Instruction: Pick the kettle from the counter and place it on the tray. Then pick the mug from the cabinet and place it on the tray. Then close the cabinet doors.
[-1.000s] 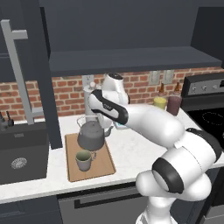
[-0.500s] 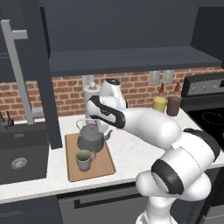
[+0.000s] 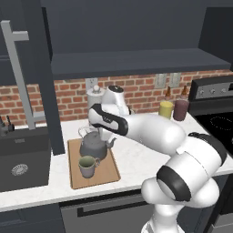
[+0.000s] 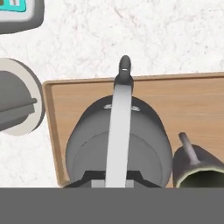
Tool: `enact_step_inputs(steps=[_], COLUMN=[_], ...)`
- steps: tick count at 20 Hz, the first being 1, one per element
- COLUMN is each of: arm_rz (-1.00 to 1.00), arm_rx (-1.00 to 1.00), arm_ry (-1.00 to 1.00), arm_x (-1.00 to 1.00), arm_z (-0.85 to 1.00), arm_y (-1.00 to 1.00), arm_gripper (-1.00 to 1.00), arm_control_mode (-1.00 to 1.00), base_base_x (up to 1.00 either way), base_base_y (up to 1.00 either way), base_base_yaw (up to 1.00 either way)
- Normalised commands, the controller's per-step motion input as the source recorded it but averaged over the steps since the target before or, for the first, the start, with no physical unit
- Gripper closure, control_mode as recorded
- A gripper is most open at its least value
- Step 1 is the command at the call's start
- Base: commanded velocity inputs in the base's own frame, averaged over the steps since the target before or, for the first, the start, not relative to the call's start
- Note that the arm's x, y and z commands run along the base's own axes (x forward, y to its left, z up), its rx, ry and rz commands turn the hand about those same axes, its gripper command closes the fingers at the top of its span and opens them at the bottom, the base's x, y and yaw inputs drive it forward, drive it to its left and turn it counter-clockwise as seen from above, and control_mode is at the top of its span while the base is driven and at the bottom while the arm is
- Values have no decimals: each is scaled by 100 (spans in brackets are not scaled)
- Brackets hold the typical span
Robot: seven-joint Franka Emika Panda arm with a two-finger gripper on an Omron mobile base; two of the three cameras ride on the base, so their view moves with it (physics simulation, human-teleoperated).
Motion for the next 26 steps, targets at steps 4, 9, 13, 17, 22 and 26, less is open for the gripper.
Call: enact_step_inputs(steps=[4, 9, 13, 17, 22, 26], arm_rz=[0, 0, 0, 0, 0, 0], arm_rx=[0, 0, 0, 0, 0, 0], arm_ry=[0, 0, 0, 0, 0, 0], arm_x=[1, 2, 2, 0, 0, -3], arm_z=[-18, -18, -18, -15, -15, -7], arm_y=[5, 7, 9, 3, 9, 1], arm_gripper=[100, 100, 100, 100, -100, -100], arm_control_mode=[-100, -100, -100, -100, -100, -100], base_base_x=[0, 0, 0, 0, 0, 0], base_base_y=[0, 0, 0, 0, 0, 0], base_base_yaw=[0, 0, 0, 0, 0, 0])
